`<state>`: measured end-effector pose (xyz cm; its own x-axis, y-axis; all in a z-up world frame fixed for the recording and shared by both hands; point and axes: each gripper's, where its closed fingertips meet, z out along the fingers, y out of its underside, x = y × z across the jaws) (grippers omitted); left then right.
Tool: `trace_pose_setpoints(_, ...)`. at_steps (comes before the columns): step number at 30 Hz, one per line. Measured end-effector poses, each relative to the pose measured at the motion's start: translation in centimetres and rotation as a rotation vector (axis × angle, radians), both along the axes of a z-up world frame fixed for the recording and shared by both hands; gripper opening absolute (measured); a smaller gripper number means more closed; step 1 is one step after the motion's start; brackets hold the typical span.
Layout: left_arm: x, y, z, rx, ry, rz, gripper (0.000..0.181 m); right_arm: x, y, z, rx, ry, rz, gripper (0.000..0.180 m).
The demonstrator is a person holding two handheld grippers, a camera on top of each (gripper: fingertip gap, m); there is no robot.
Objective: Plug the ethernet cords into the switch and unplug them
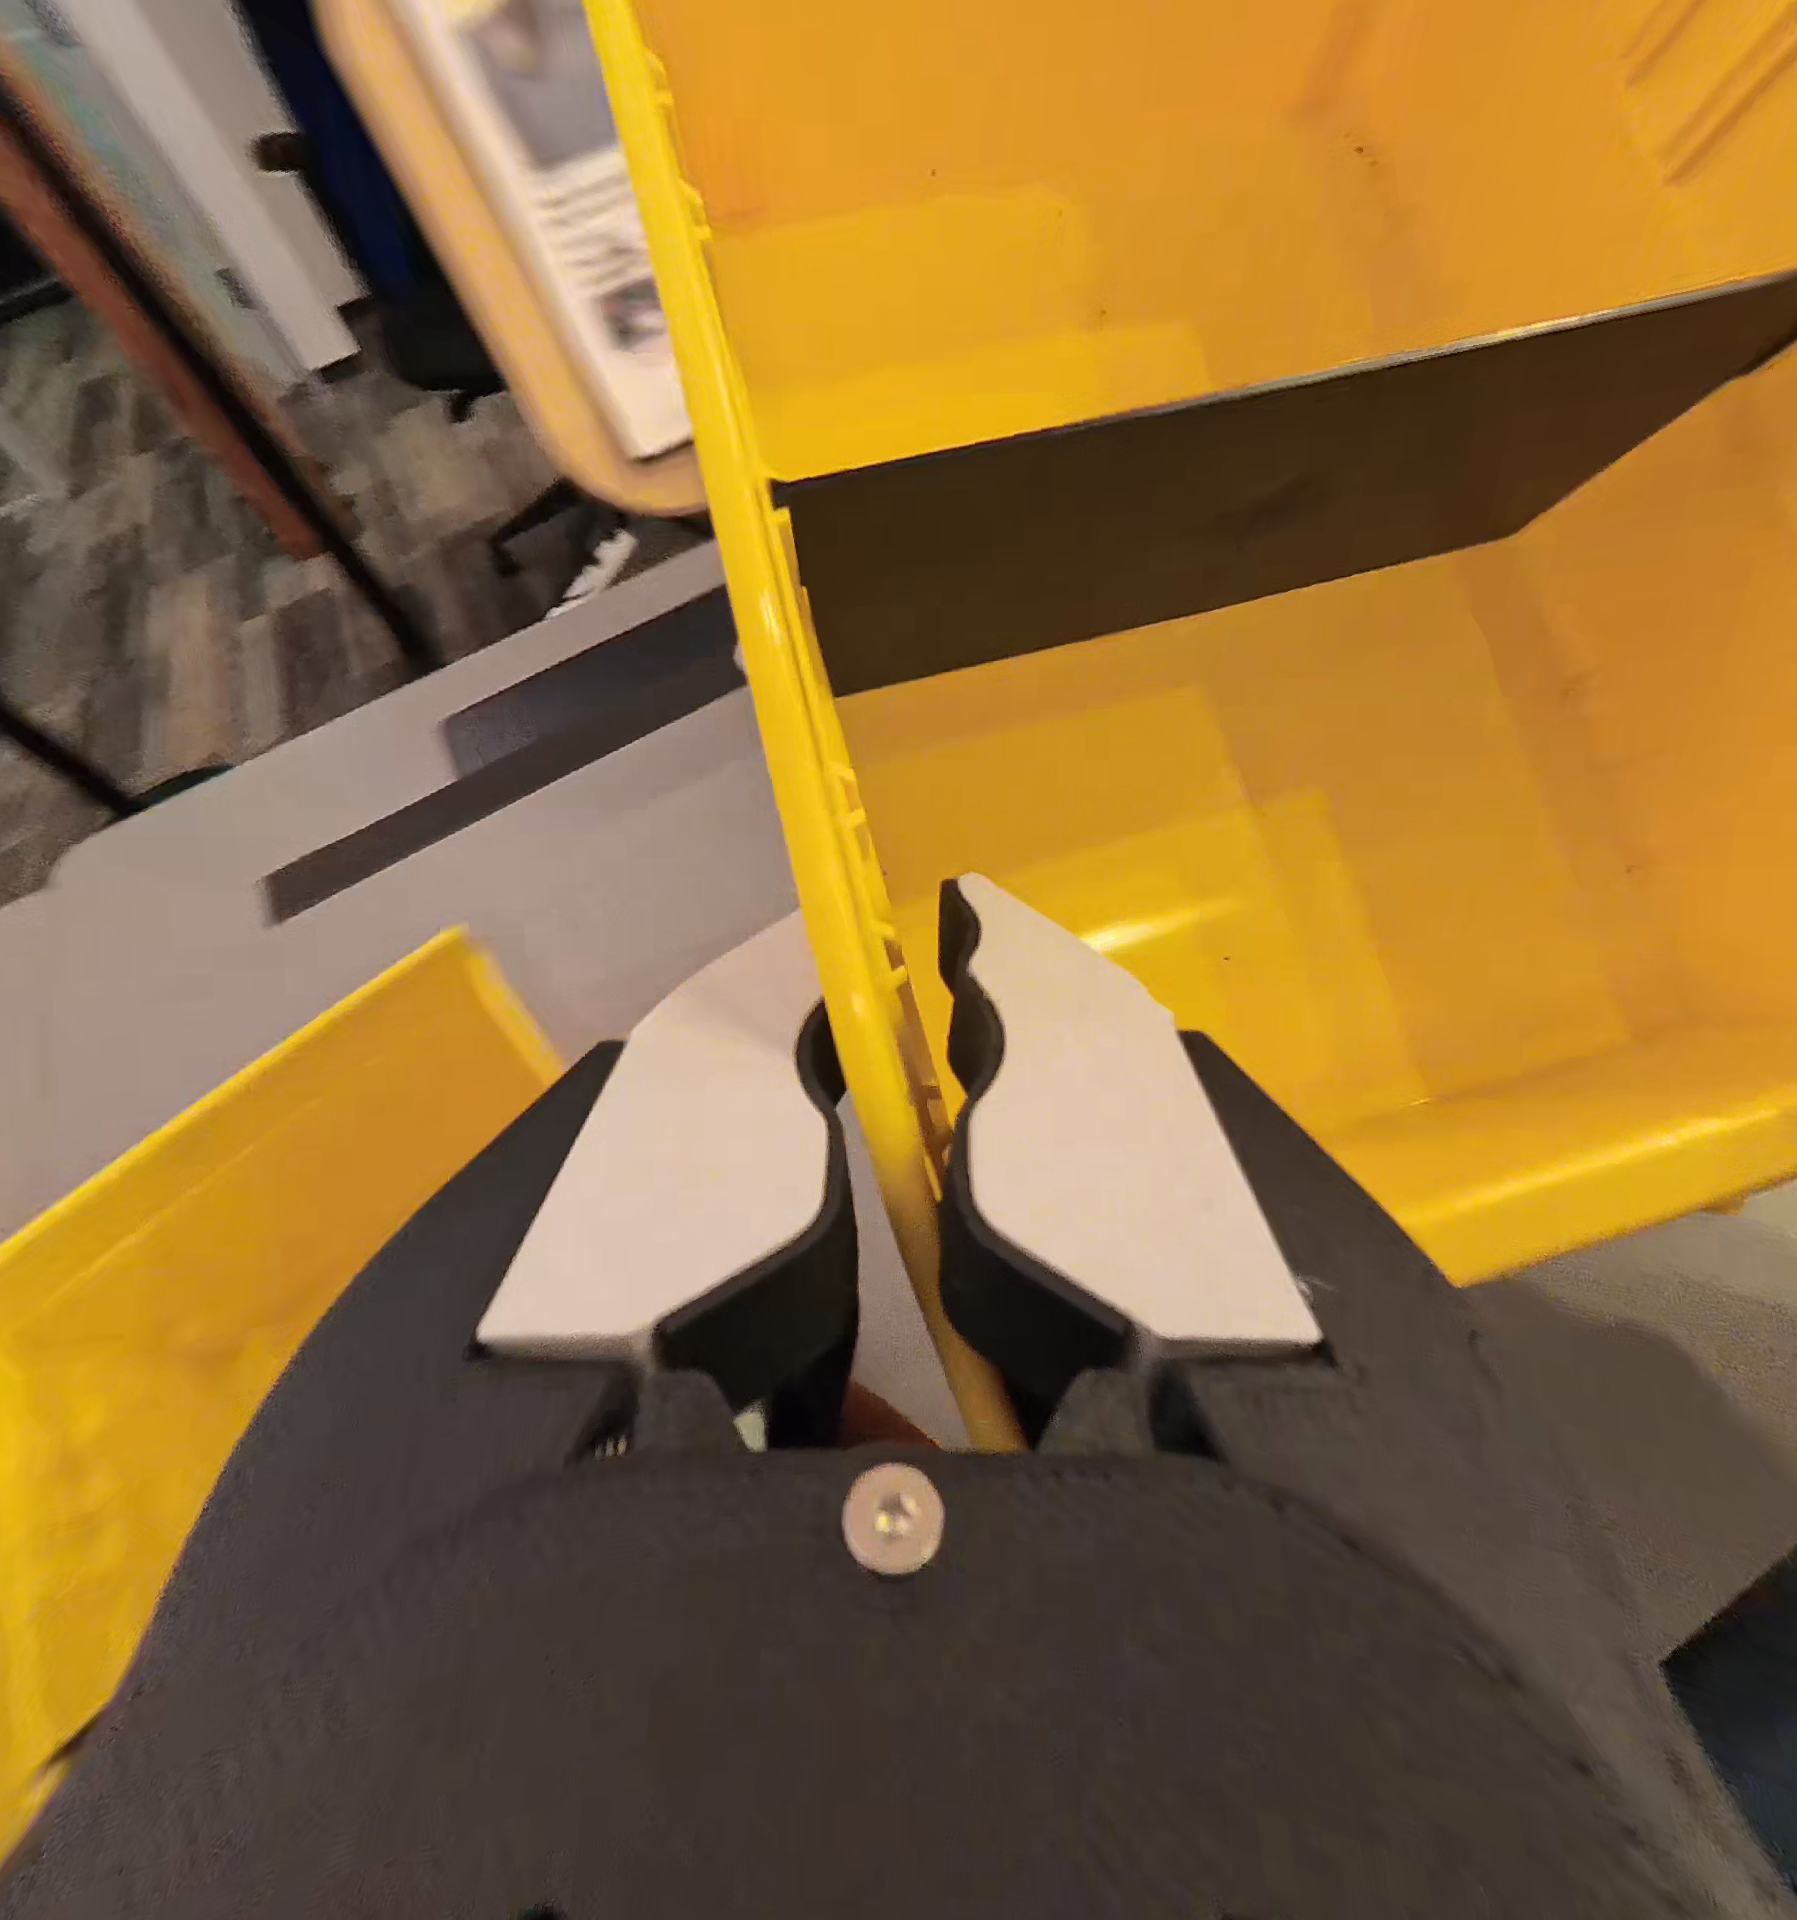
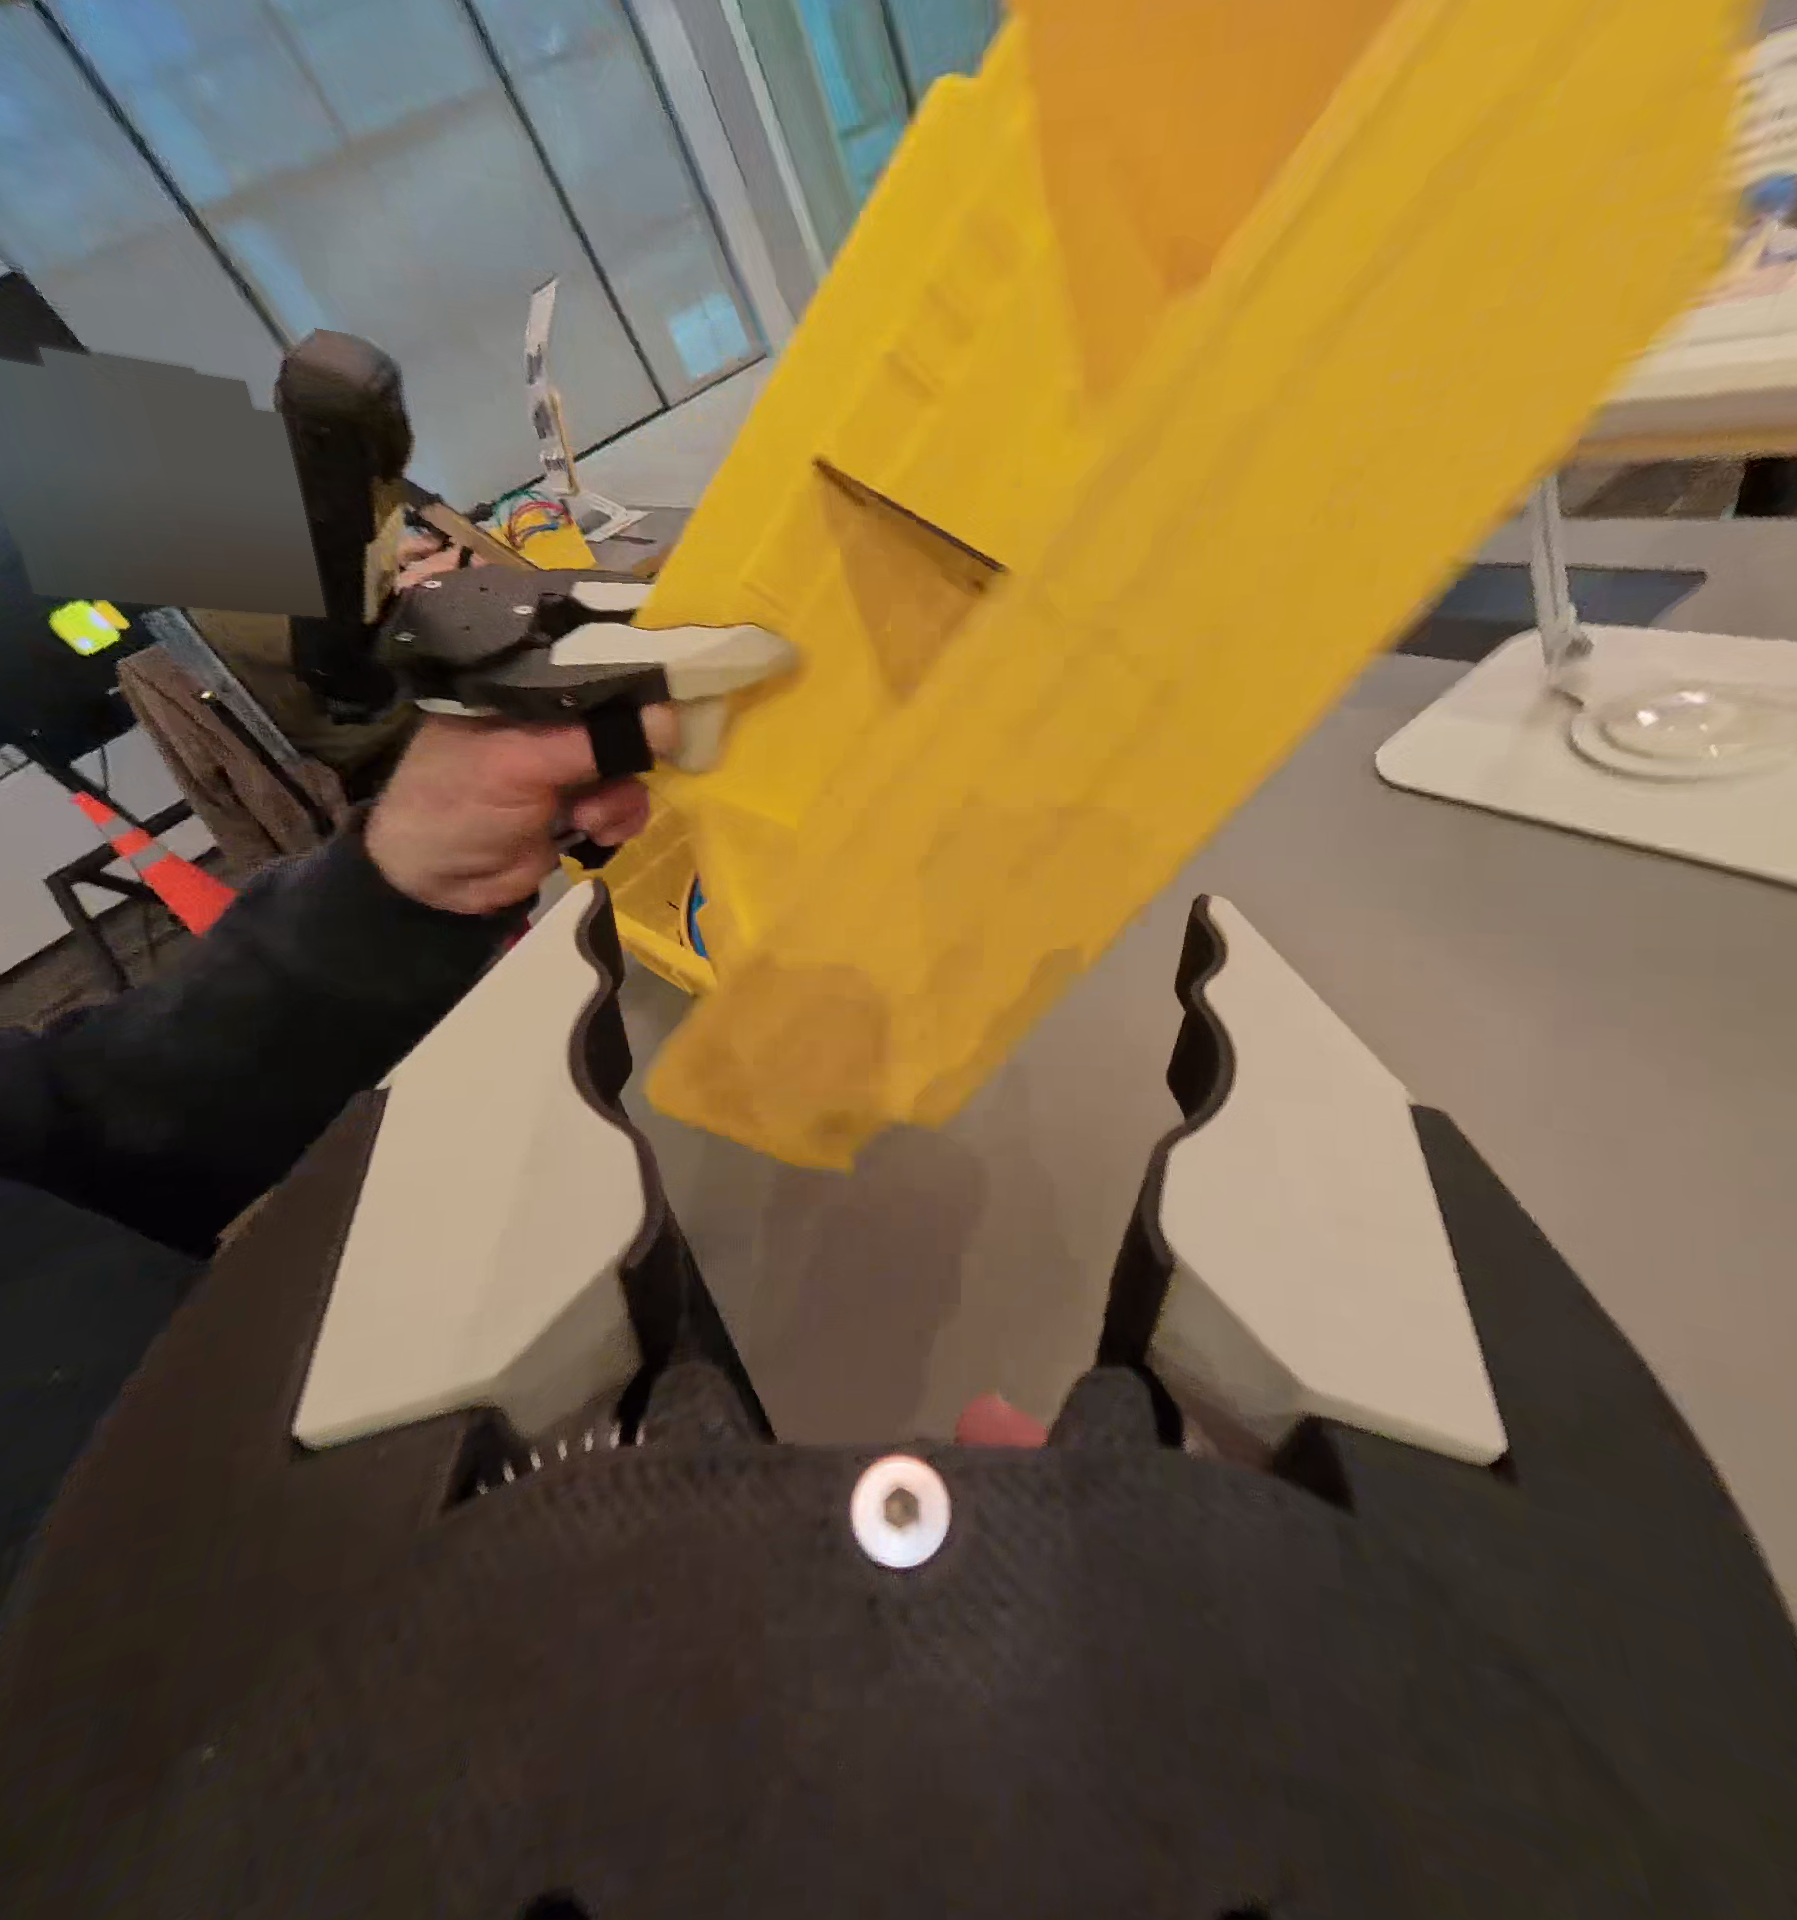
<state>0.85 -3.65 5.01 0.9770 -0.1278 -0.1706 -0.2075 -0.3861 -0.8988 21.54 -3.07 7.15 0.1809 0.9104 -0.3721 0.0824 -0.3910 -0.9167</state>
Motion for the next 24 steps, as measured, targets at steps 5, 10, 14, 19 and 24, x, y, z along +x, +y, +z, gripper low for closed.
trace_pose_setpoints(5,10.3,5.3,-3.9,-0.064,0.036,-0.127,0.015,5.2,4.0,-5.5,0.025,-0.218,-0.281,0.103)
trace_pose_setpoints(10,16.8,8.1,-8.2,-0.140,0.027,-0.179,0.019,11.8,8.1,-11.0,0.052,-0.483,-0.466,0.076)
trace_pose_setpoints(14,21.4,8.5,-12.8,-0.281,-0.091,-0.235,0.027,16.1,10.5,-13.7,0.026,-0.620,-0.541,0.061)
trace_pose_setpoints(19,25.7,7.5,-15.5,-0.358,-0.116,-0.329,0.050,19.9,11.9,-16.6,-0.010,-0.813,-0.551,0.047)
trace_pose_setpoints(24,29.4,5.7,-16.1,-0.450,-0.148,-0.487,0.077,22.7,13.5,-17.3,-0.024,-0.869,-0.576,0.032)
